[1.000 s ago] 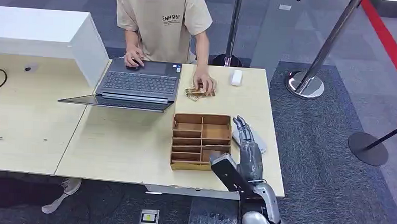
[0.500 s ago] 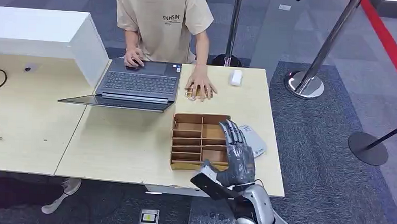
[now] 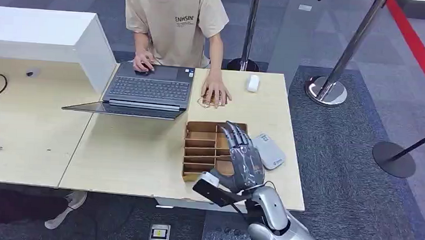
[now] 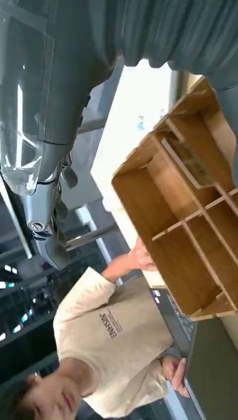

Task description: Pass the card to the sensor for recognition and then transmit it.

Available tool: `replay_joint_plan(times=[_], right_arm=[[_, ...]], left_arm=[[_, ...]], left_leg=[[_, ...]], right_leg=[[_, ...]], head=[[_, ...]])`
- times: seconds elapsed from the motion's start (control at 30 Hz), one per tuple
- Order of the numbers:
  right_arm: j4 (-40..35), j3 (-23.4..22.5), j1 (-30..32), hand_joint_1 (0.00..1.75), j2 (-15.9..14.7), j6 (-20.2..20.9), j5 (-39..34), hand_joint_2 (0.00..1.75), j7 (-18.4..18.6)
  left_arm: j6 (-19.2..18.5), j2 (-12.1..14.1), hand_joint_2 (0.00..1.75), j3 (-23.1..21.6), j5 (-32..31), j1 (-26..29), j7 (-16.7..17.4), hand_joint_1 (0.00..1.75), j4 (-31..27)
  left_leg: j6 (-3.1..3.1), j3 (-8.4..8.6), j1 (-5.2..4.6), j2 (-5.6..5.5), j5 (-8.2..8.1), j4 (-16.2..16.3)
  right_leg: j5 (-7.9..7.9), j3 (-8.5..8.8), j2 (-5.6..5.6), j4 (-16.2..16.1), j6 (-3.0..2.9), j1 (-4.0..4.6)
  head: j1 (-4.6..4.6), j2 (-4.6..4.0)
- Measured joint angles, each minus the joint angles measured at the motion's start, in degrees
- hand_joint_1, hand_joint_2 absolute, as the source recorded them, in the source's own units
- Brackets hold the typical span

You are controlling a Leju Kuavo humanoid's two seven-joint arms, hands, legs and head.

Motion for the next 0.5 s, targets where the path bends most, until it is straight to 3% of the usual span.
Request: replay_joint_plan(times=[0.17,0.5], right_arm=[[1.64,0.83,-3.61,0.00,-0.04,3.82,-2.03,1.75,-0.26],[5.90,2.51,-6.12,0.00,-0.28,6.38,-4.68,1.75,-0.98]], left_arm=[[-0.28,-0.04,1.75,0.00,-0.44,-0.46,0.11,0.00,0.00],[-0.63,-0.09,1.75,0.00,-0.70,-0.77,0.11,0.00,0.00]], left_leg=[[0.00,0.00,0.00,0.00,0.02,0.00],[0.00,-0.02,0.00,0.00,0.01,0.00]], right_leg=[[0.00,0.00,0.00,0.00,0.00,0.00],[0.00,-0.01,0.00,0.00,0.00,0.00]], head=[[0.00,0.00],[0.00,0.00]])
